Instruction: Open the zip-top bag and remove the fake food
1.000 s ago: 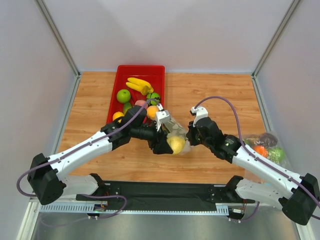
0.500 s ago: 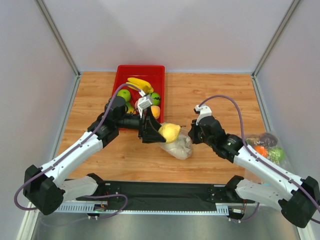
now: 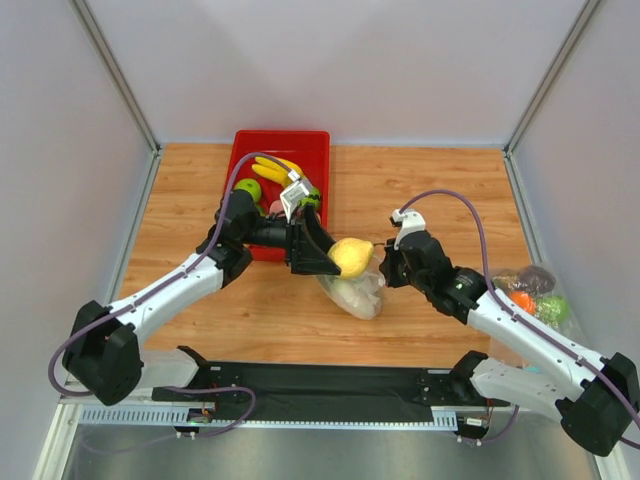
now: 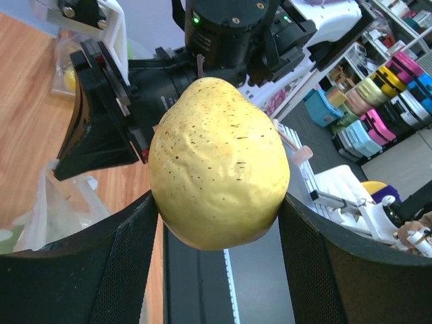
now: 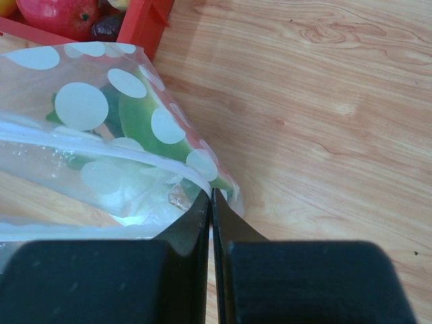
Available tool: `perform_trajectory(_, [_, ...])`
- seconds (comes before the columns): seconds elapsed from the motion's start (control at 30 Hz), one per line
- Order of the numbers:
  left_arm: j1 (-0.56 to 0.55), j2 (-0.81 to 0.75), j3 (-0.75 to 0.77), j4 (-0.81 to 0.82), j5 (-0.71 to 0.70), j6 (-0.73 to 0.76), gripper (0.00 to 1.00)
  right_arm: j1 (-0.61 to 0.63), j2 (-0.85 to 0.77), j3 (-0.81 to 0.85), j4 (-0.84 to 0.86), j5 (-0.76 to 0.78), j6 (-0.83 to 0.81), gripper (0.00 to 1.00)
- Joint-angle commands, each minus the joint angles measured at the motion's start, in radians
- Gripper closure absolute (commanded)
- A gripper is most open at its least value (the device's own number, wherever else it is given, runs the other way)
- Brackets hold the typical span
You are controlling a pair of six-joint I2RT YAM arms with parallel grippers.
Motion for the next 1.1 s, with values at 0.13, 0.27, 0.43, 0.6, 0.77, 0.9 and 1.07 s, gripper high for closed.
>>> perform_trajectory(0.13, [-0.023,0.134,0.071,0.282,-0.036,-0.103,0.84,-0.006,-0.043,0.007,0.014,-0.017,-0.002,1.0])
perform_trajectory(0.27, [-0.029,0.193,0.136,0.317,-0.056,-0.115,0.84,-0.006,-0.073,-0.003,0.005,-0.014,0.001,1.0])
perform_trajectory(0.43, [0.001,0.171,0.249,0.021,-0.154,0.136,0.85,-0.006,-0.101,-0.005,-0.024,0.008,-0.002,1.0])
perform_trajectory(0.6, [0.104,0.144,0.395,-0.32,-0.37,0.284,0.86,-0.008,-0.13,0.007,-0.067,0.058,-0.012,1.0])
perform_trajectory(0.77, [0.242,0.194,0.51,-0.563,-0.664,0.405,0.83,-0.006,-0.173,0.018,-0.113,0.083,-0.018,1.0])
perform_trajectory(0.9, [0.248,0.33,0.633,-0.739,-0.937,0.523,0.81,-0.006,-0.195,0.03,-0.128,0.089,-0.022,1.0])
perform_trajectory(1.07, [0.302,0.38,0.581,-0.739,-1.03,0.503,0.81,-0.006,-0.21,0.046,-0.153,0.12,-0.03,1.0])
